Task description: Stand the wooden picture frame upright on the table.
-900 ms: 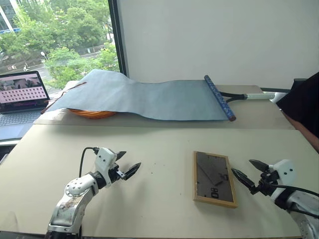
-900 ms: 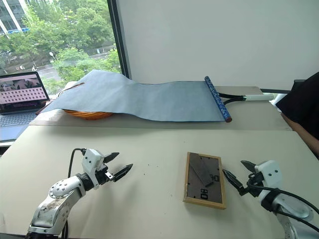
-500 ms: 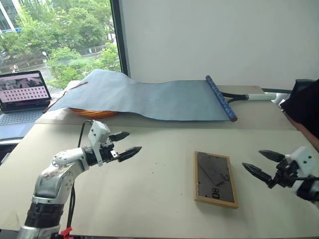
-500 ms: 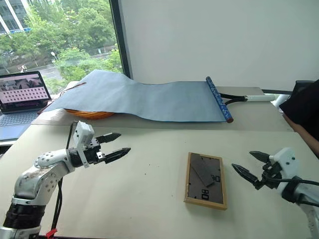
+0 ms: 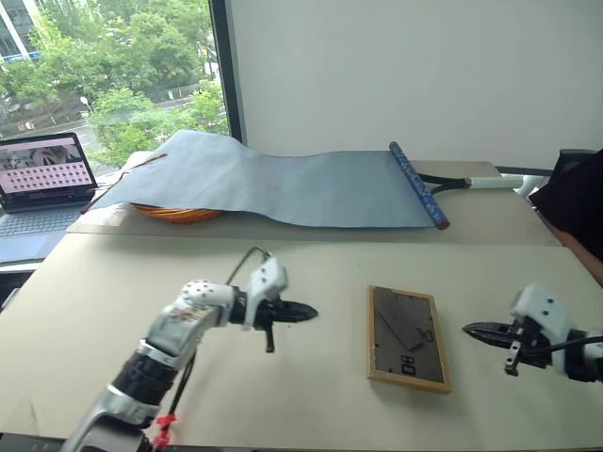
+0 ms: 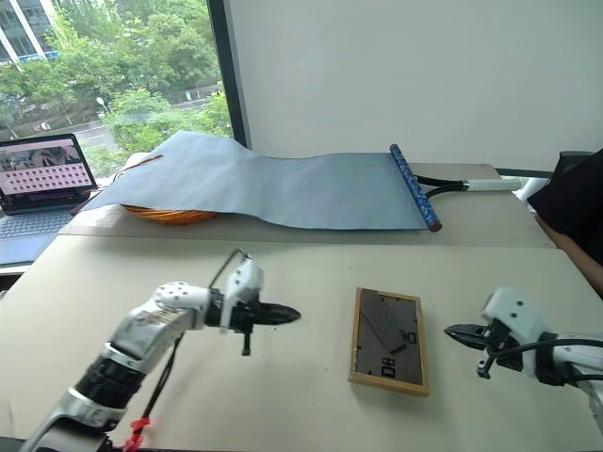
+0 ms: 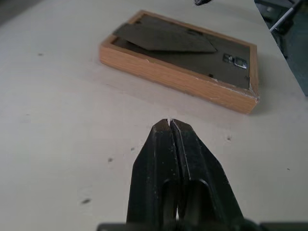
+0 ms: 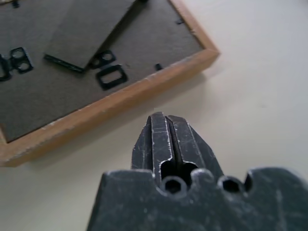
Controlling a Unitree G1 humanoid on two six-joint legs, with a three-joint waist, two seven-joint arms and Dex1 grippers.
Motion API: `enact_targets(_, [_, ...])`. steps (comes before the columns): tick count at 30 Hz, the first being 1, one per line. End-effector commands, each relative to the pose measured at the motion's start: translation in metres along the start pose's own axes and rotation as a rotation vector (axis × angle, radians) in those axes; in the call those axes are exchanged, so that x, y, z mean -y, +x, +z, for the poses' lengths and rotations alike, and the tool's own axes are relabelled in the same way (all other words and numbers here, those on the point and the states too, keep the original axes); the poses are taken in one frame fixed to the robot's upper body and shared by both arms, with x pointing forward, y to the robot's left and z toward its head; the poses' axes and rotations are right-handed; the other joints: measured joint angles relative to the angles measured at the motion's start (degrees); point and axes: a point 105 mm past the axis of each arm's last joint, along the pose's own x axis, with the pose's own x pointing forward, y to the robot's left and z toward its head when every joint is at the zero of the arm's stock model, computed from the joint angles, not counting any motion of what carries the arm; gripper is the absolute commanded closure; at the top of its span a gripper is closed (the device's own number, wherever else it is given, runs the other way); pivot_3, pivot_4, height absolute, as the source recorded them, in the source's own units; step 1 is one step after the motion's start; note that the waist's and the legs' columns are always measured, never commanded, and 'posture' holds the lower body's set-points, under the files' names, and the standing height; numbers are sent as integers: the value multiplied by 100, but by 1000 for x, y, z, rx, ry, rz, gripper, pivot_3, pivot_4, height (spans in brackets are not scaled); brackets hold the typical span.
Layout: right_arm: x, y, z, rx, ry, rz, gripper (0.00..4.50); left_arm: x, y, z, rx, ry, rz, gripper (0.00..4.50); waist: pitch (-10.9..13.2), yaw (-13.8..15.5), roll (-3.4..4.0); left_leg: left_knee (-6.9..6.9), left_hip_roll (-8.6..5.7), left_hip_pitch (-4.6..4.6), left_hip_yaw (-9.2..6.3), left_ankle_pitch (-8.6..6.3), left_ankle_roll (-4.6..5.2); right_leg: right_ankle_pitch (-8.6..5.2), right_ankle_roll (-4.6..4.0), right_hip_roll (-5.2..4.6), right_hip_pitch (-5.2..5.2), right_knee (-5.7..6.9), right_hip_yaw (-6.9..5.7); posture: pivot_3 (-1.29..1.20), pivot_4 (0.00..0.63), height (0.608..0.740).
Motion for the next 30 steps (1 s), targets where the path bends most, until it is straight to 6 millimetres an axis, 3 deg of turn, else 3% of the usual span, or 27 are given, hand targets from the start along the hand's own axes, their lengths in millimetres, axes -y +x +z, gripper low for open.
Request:
enact_targets(1, [-1,14,-8,-37,-13,6,4469,5,24,-2,-50,97,-42,4500,0,0,0,1,-3,-5,-4,0,0,2,-1,0,-1,0,0,0,150,698])
enact_targets(4, [-5,27,-5,-11,-17,35,4469,6,36,-4,-57,92,-41,4500,-1,-17,2,3,-6,-10,-11,0,1,6,-6,0,-2,0,-4,0,150,698])
enact_targets(9, [-18,45,11,57,-33,93,4469,2,27,-10,-64,54,-7,4500,-2,-93,3,3,-6,-7,-27,1,1,5,-5,2,3,4,-17,0,150,698])
enact_targets(14, [-37,83,39,140,-91,194,4469,-4,-10,-36,-139,3,67,4500,-3,-297,4,-5,-6,6,-38,2,0,5,-6,5,8,12,-24,0,150,698])
enact_targets(24, [-78,116,70,200,-122,357,4469,-3,-69,-58,-185,-105,234,4500,-8,-342,9,-12,-5,18,-46,3,-1,0,-15,8,15,23,-32,0,150,698])
enact_targets(28, [-80,124,73,202,-124,359,4469,3,-80,-60,-161,-173,267,4500,-9,-326,8,-13,-5,20,-46,2,-2,-3,-19,8,16,27,-32,0,150,698])
enact_targets(30, [-71,124,71,187,-135,328,4469,7,-89,-61,-133,-248,281,4500,-9,-332,7,-13,-5,20,-45,2,-2,-4,-18,7,13,26,-32,0,150,698])
